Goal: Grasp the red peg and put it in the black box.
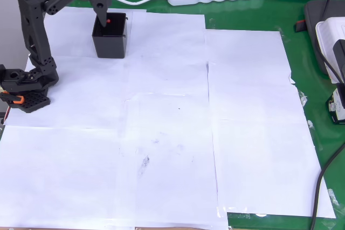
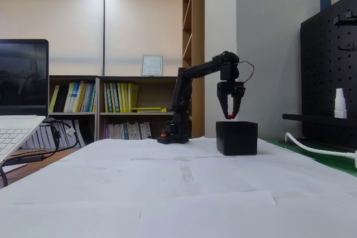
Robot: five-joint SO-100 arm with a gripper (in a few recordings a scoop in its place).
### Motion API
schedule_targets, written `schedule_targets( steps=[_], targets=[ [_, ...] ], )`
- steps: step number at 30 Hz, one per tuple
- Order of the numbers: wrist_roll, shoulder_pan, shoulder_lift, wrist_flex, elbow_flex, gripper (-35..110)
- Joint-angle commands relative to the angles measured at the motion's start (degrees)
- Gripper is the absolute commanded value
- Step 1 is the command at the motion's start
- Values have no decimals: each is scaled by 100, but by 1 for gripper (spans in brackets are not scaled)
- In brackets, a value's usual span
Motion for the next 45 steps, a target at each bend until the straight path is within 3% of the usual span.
schedule_targets(
  steps=[1,6,16,36,45],
  targets=[
    [-97,-62,-18,-114,79,0],
    [-88,-26,158,-237,123,0],
    [-149,-9,220,-141,35,25],
    [-193,35,132,105,387,28],
    [-949,457,-888,9,62,26]
  ],
)
